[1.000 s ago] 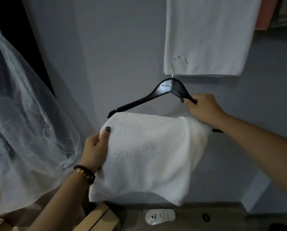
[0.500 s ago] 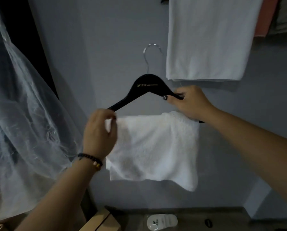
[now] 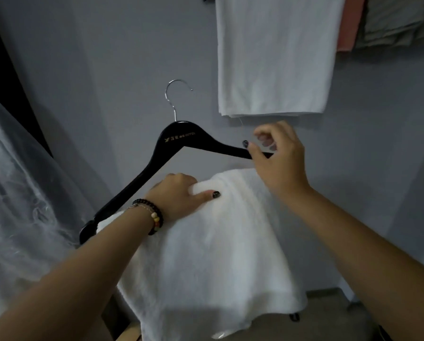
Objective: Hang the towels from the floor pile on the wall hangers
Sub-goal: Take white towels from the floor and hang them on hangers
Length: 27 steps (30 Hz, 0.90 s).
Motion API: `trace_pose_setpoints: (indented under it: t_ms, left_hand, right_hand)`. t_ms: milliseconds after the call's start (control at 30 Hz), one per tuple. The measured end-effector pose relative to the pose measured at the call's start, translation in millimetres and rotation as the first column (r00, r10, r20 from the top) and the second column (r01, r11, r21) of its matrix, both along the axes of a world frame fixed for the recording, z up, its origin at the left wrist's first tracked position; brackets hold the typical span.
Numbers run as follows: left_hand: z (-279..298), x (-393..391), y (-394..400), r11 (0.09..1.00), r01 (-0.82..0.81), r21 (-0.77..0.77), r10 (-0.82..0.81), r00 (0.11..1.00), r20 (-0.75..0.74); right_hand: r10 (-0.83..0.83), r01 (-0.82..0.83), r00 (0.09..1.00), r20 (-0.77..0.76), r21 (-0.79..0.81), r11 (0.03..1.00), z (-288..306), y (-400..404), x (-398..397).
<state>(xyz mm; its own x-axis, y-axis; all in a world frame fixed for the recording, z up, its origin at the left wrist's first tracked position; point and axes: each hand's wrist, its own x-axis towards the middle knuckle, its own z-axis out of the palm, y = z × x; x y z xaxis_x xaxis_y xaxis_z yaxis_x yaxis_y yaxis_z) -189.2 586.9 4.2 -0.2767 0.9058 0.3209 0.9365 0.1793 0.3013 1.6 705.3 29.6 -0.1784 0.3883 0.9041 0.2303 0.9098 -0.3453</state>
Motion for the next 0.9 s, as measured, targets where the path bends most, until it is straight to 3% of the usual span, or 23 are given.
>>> trace_pose_setpoints:
  t_ms: [67, 167, 300, 433, 633, 767, 900]
  left_hand:
    - [0.1, -1.8, 1.1, 1.000, -0.016, 0.007, 0.015, 0.998, 0.058]
    - [-1.8, 1.4, 2.6, 0.999, -0.044, -0.008, 0.044, 0.997, 0.068]
    - [-8.4, 12.4, -0.8, 0.998, -0.057, -0.016, 0.057, 0.998, 0.004]
    - [-18.9, 13.6, -3.8, 0.993, -0.078, -0.084, 0.072, 0.995, -0.076]
    - [-40.0, 5.0, -10.0, 0.983, -0.124, -0.136, 0.098, 0.978, -0.183]
    - [-45.1, -0.5, -18.9, 0.976, -0.160, -0.145, 0.127, 0.968, -0.215]
    - [-51.3, -2.6, -25.4, 0.977, -0.189, -0.096, 0.154, 0.944, -0.294]
  right_hand:
    - [-0.089, 0.090, 0.996, 0.014, -0.068, 0.994, -19.9, 0.1, 10.0]
    - [-0.069, 0.115, 0.987, 0.147, -0.334, 0.935, -43.7, 0.4, 11.1]
    - [-0.071, 0.069, 0.997, 0.016, -0.503, 0.861, -54.3, 5.2, 4.3]
    - [-0.081, 0.168, 0.979, 0.189, -0.507, 0.846, -67.9, 12.2, -2.5]
    - [0.051, 0.203, 0.891, 0.451, -0.497, 0.844, -85.4, 8.7, -13.3]
    - [0.143, 0.150, 0.875, 0.463, -0.540, 0.828, -89.3, 3.8, -18.2]
    - [0.120, 0.189, 0.815, 0.567, -0.455, 0.870, -84.2, 1.6, -29.2]
